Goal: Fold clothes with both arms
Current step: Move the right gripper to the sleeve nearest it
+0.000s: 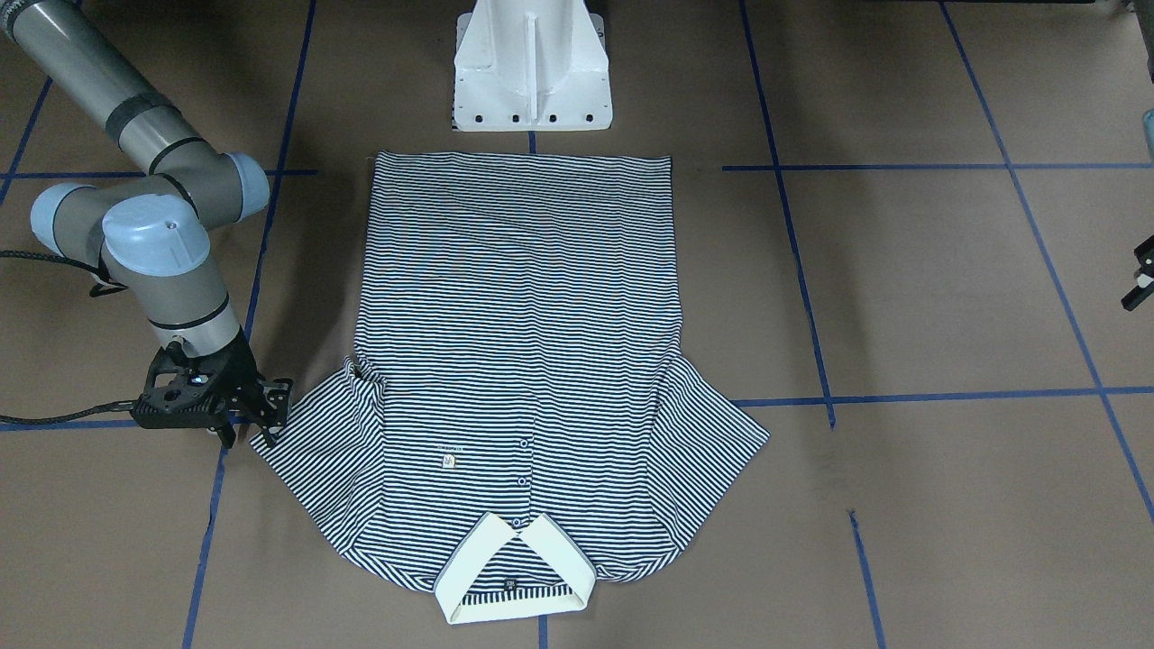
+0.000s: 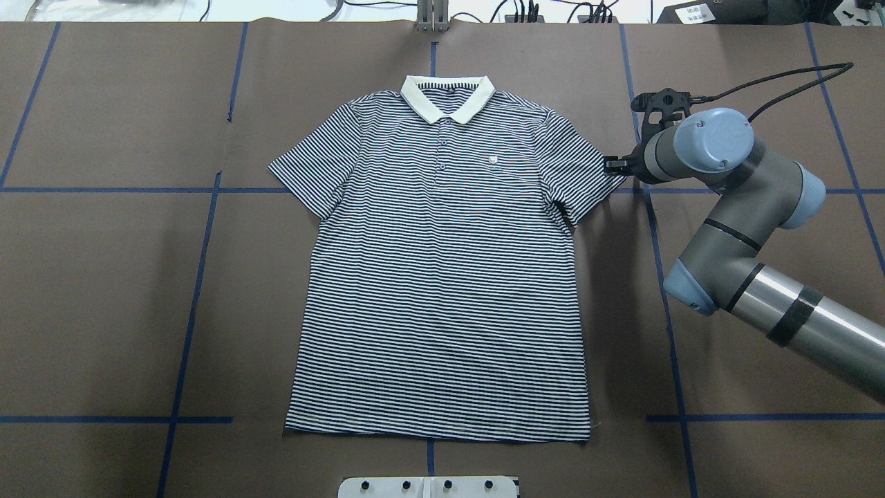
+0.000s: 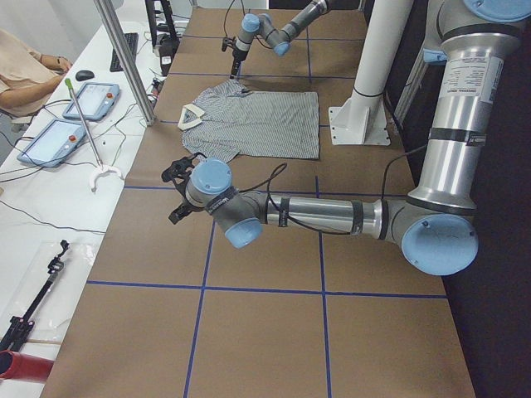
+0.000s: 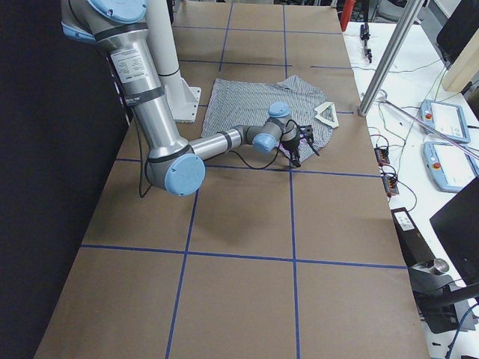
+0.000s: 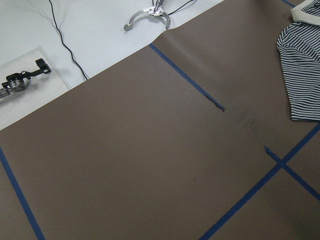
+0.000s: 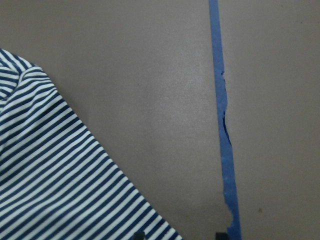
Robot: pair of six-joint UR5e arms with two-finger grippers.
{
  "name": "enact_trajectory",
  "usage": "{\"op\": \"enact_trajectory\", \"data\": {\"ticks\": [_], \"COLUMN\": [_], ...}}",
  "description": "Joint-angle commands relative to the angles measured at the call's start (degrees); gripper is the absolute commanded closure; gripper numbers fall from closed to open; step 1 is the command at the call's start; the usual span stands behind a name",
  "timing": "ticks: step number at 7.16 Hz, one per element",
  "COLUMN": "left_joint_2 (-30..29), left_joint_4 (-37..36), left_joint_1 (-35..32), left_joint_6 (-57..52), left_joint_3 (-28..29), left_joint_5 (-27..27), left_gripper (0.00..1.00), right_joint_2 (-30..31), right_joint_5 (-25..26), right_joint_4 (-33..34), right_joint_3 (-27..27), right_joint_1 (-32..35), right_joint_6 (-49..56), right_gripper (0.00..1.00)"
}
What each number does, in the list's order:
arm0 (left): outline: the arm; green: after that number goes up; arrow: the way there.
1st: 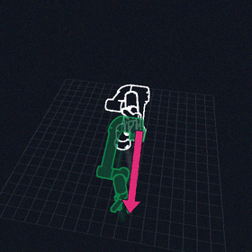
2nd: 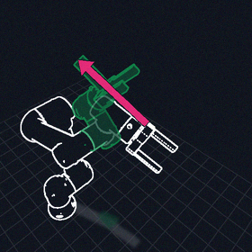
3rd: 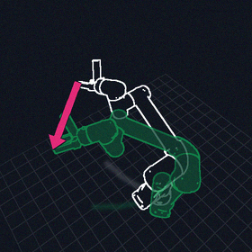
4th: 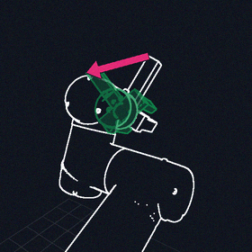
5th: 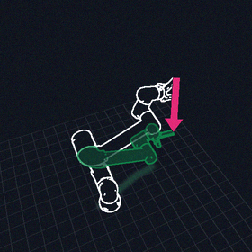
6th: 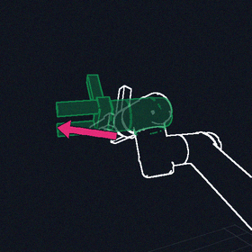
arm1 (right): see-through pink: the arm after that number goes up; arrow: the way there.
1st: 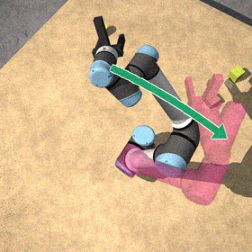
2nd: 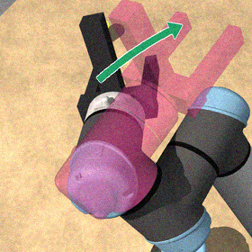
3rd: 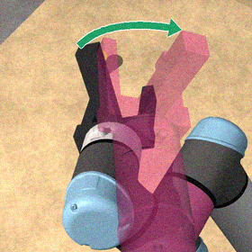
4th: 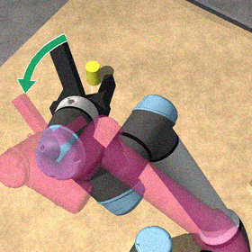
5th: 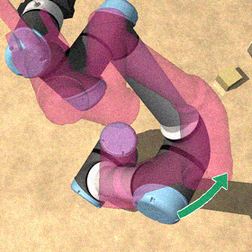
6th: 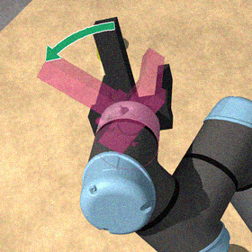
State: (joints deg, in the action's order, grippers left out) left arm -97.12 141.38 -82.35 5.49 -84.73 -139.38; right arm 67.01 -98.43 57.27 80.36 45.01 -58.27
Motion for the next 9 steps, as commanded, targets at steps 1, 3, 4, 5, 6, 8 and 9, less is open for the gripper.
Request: {"op": "enact_trajectory", "data": {"ticks": [1, 3, 4, 5, 6, 8, 9], "left_joint_2": [0.00, 0.00, 0.00, 0.00, 0.00, 0.00, 0.00], "left_joint_4": [0.12, 0.12, 0.12, 0.12, 0.12, 0.12, 0.12], "left_joint_1": [0.09, 0.00, 0.00, 0.00, 0.00, 0.00, 0.09], "left_joint_6": [-0.04, 0.05, 0.05, 0.05, 0.05, 0.05, 0.05], "left_joint_3": [0.09, 0.00, 0.09, 0.00, 0.00, 0.00, 0.00], "left_joint_5": [-0.01, -0.01, -0.01, -0.01, -0.10, -0.10, -0.10], "left_gripper": [0.00, 0.00, 0.00, 0.00, 0.00, 0.00, 0.00], "right_joint_2": [-0.30, -0.47, -0.47, -0.47, -0.47, -0.47, -0.39], "right_joint_5": [0.17, 0.17, 0.17, 0.17, 0.17, 0.17, 0.17], "right_joint_4": [-0.67, -0.67, -0.67, -0.67, -0.67, -0.67, -0.67], "right_joint_3": [-0.65, -0.65, -0.65, -0.65, -0.73, -0.73, -0.73], "right_joint_1": [-0.01, -0.09, -0.09, -0.09, -0.27, -0.53, -0.53], "right_joint_6": [-0.09, -0.18, -0.18, -0.18, -0.18, -0.18, -0.26], "right_gripper": [0.44, 0.45, 0.47, 0.49, 0.50, 0.51, 0.58]}}
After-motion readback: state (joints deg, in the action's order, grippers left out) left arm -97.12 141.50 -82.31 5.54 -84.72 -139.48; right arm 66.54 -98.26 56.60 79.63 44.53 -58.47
